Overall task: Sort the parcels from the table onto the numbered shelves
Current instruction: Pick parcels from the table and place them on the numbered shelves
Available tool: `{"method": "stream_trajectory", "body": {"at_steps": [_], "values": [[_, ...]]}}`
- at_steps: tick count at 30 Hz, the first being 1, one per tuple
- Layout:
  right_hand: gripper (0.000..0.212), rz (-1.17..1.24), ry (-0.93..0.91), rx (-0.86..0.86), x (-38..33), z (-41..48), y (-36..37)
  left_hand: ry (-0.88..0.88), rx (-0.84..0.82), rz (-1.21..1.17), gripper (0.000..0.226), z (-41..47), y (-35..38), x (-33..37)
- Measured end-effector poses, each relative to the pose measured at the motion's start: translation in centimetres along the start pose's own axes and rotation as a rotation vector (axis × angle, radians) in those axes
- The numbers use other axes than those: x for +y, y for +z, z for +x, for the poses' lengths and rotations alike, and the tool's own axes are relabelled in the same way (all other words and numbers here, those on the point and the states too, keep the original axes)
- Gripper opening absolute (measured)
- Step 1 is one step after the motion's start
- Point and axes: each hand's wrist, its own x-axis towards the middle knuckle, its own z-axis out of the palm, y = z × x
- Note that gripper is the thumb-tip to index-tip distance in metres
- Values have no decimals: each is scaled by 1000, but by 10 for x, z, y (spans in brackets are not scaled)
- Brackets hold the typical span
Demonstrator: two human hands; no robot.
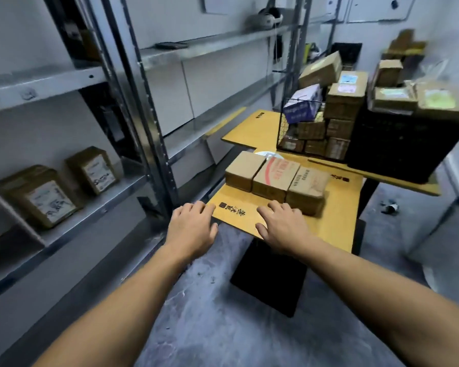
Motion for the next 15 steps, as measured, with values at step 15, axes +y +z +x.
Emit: {"method": "stream_trajectory", "body": {"at_steps": [15], "values": [[47,89,257,-148,225,74,32,150,-126,4,46,218,59,185]]}}
